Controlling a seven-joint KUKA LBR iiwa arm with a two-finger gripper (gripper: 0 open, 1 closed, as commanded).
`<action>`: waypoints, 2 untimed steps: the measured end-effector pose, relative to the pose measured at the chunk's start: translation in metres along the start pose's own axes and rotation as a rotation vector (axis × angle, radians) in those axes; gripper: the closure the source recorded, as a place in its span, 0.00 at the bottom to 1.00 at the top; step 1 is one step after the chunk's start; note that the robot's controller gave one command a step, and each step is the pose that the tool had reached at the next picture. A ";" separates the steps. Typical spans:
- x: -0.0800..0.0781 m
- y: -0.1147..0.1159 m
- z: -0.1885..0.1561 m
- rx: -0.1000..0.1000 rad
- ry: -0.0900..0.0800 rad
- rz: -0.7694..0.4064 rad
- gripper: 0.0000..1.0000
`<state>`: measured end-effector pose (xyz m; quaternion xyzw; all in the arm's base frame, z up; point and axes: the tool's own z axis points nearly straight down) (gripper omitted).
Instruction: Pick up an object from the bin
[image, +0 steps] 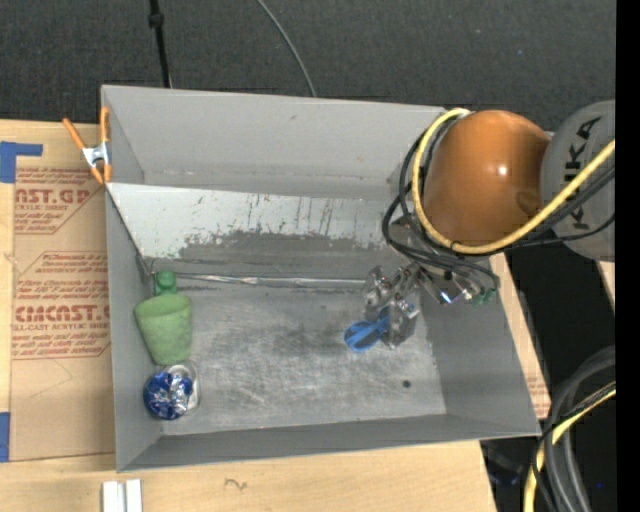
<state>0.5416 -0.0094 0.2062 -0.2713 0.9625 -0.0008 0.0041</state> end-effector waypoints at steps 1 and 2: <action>-0.003 0.000 0.049 -0.007 0.007 -0.329 1.00; -0.016 -0.006 -0.048 0.002 -0.003 -0.356 1.00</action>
Offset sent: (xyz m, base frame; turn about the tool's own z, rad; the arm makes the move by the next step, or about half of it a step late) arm 0.0032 0.0001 -0.0469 -0.3294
